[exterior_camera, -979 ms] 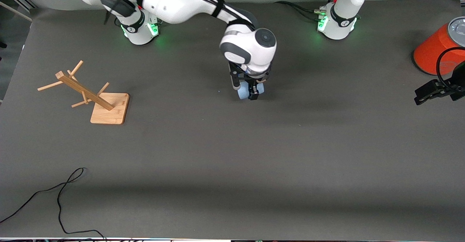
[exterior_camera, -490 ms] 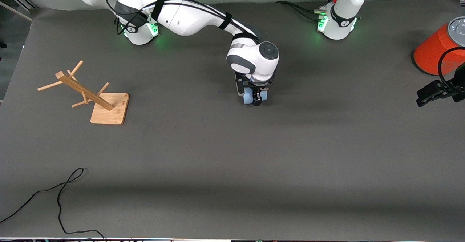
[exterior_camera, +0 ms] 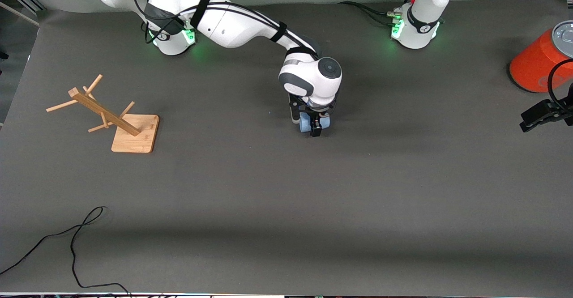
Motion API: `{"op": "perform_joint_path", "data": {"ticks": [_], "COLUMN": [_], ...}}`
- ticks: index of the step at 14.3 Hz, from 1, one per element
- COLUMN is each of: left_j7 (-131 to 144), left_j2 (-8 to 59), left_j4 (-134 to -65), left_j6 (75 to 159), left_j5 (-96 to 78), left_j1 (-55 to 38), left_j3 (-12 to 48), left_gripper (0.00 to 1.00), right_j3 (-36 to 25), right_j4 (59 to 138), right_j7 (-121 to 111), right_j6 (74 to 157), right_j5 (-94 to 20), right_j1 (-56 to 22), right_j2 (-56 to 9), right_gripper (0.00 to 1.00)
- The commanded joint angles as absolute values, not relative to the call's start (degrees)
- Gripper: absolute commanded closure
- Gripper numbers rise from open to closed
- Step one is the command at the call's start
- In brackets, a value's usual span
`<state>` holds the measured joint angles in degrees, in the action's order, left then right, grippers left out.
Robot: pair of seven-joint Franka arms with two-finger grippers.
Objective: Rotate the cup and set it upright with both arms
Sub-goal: 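Carry the blue cup to mid-table and lower it with the right gripper, then open the right gripper, leaving the cup on its side, and withdraw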
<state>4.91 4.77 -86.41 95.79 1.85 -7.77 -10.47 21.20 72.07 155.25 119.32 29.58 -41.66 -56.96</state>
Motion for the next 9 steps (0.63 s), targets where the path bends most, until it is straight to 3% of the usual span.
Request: {"op": "perform_joint_path", "data": {"ticks": [1, 5, 9], "left_j7": [4.9, 4.2, 4.1], "left_j2": [5.4, 5.1, 5.7], "left_j4": [-85.8, -86.0, -87.4], "left_j6": [95.4, 92.6, 92.5], "left_j5": [2.1, 1.7, 1.4], "left_j1": [-7.8, -8.2, -8.2], "left_j3": [-10.4, -10.1, -10.1], "left_gripper": [0.0, 0.0, 0.0], "right_j3": [20.7, 21.2, 21.0], "right_j4": [70.8, 70.8, 70.8], "right_j7": [157.2, 155.9, 149.3], "right_j6": [118.9, 114.2, 107.5], "right_j5": [30.9, 28.3, 16.7], "right_j1": [-41.8, -41.7, -41.4], "right_j2": [-56.8, -53.3, -45.4], "right_gripper": [0.0, 0.0, 0.0]}}
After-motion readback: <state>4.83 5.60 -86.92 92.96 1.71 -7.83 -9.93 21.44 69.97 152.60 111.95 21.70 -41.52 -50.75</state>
